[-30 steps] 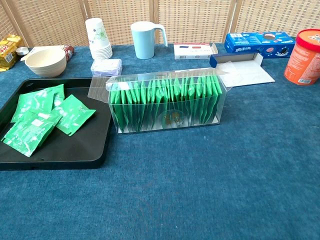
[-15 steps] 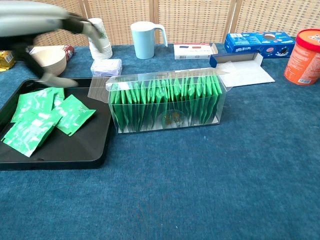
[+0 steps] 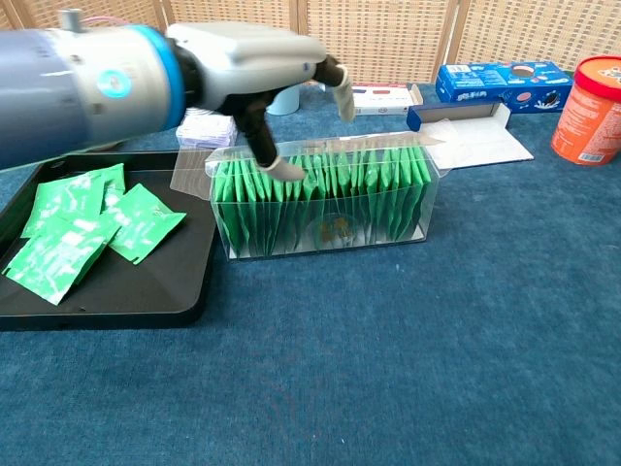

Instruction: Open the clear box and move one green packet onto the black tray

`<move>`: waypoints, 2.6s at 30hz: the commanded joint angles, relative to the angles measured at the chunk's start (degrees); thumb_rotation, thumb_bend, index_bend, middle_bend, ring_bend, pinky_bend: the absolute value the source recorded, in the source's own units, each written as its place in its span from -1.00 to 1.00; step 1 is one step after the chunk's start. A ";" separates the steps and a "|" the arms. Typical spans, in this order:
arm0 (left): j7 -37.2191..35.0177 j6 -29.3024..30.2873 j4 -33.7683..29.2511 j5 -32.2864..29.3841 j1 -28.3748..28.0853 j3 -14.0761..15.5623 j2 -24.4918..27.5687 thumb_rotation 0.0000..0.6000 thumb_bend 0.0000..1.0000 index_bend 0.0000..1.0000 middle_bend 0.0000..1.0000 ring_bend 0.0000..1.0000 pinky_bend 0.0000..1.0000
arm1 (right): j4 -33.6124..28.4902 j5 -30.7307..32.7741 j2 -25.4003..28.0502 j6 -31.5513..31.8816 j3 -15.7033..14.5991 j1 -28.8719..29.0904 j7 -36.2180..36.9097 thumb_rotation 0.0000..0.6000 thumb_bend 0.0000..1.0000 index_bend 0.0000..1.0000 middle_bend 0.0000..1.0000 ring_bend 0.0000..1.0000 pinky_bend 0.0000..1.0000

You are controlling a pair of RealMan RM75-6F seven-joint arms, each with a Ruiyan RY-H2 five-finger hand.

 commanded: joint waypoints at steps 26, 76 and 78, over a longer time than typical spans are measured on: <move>-2.81 2.94 10.98 -8.58 -7.57 -1.43 -5.23 1.00 -0.49 -0.52 -0.78 -1.00 -0.79 | 2.97 1.46 -0.88 0.64 0.08 -2.37 4.23 1.00 -0.31 -1.00 -0.94 -1.00 -0.89; -12.62 -5.99 25.53 -21.97 -13.29 -0.98 -2.41 0.60 -0.13 0.04 -0.77 -1.00 -0.75 | 0.58 2.11 -1.29 -1.84 0.58 -2.35 1.78 1.00 -0.31 -1.00 -0.94 -1.00 -0.89; -12.83 -6.00 26.38 -21.84 -13.38 -0.75 -2.91 0.58 -0.15 -0.09 -0.77 -1.00 -0.75 | 0.45 2.22 -1.22 -1.92 0.61 -2.36 1.67 1.00 -0.31 -1.00 -0.94 -1.00 -0.89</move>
